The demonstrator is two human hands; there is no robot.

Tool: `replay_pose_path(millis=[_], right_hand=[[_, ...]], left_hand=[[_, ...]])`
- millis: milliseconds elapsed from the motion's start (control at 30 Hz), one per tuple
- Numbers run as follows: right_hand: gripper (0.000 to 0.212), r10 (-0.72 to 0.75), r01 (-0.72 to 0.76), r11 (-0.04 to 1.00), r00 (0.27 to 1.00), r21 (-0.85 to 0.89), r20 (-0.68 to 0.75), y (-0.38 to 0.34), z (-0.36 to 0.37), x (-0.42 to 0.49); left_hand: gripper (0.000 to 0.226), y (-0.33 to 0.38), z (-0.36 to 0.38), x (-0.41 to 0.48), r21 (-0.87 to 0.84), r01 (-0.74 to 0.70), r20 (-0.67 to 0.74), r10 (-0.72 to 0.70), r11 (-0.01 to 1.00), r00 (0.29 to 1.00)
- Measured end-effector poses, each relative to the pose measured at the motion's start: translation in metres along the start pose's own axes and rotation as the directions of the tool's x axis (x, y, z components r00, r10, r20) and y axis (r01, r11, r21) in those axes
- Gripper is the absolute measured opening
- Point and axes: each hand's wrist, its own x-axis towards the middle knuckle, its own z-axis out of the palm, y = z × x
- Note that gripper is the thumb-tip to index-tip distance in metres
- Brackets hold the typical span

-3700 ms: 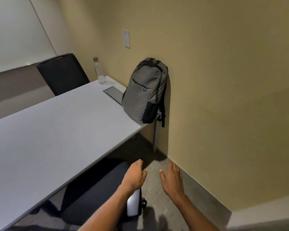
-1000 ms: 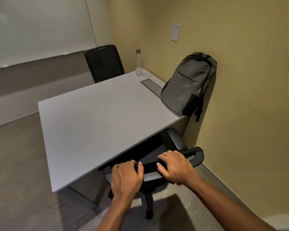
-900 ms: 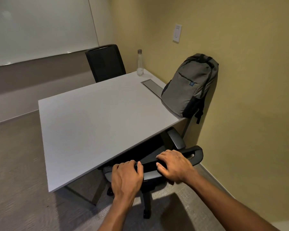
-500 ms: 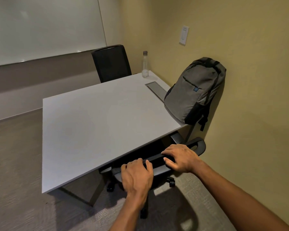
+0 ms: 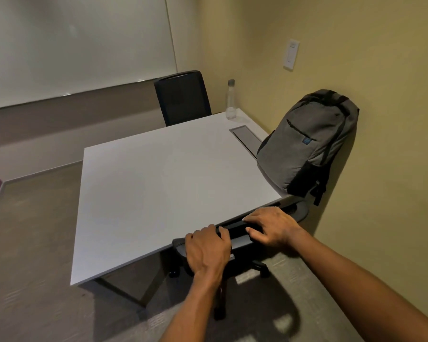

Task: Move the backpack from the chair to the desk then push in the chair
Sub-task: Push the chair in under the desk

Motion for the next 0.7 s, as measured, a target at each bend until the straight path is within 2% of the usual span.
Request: replay_pose_path(millis=[133, 400, 700], right_hand=[[0.063, -0.011, 0.011, 1.000, 0.998, 0.008, -0.056, -0.008, 0.007, 0.014], [0.065, -0.012, 0.012, 1.000, 0.998, 0.001, -0.068, -0.026, 0.020, 0.013], [0.068, -0.087, 0.088, 0.996, 0.995, 0.003, -0.050, -0.042, 0.023, -0.007]], left_hand=[[0.056, -0.016, -0.002, 0.015, -0.002, -0.030, -0.040, 0.030, 1.000, 0.999], [0.053, -0.037, -0.006, 0.003, -0.021, -0.062, -0.047, 0.061, 0.998, 0.997], [0.054, -0.044, -0.003, -0.023, -0.024, -0.017, -0.074, 0.015, 1.000, 0.997]])
